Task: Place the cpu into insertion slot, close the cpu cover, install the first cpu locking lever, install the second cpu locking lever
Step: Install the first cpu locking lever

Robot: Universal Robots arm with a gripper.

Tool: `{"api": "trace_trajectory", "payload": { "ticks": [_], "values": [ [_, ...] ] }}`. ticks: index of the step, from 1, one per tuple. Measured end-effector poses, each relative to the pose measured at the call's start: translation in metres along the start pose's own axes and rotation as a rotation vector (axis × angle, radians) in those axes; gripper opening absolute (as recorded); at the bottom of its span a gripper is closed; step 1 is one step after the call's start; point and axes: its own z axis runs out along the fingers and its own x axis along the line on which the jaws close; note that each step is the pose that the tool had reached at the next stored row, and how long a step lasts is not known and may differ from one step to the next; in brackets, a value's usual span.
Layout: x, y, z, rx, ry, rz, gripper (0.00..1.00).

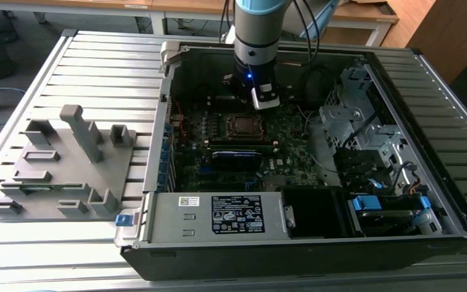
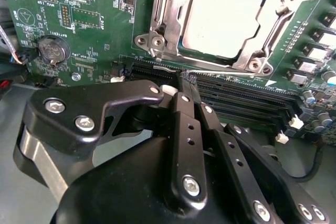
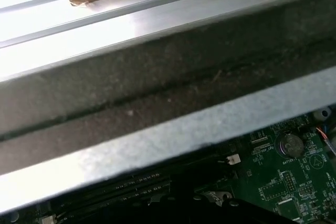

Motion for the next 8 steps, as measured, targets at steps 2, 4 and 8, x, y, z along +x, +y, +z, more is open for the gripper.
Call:
{"api": "trace_trajectory", "payload": {
  "ticks": [2, 4, 8],
  "values": [
    [0.0, -0.0001, 0.0003, 0.0016, -0.0018, 0.004, 0.11],
    [0.0, -0.0002, 0.0007, 0.0032, -0.0038, 0.008, 0.11],
    [0.0, -0.0004, 0.0017, 0.0104, -0.0113, 0.015, 0.11]
  ]
}}
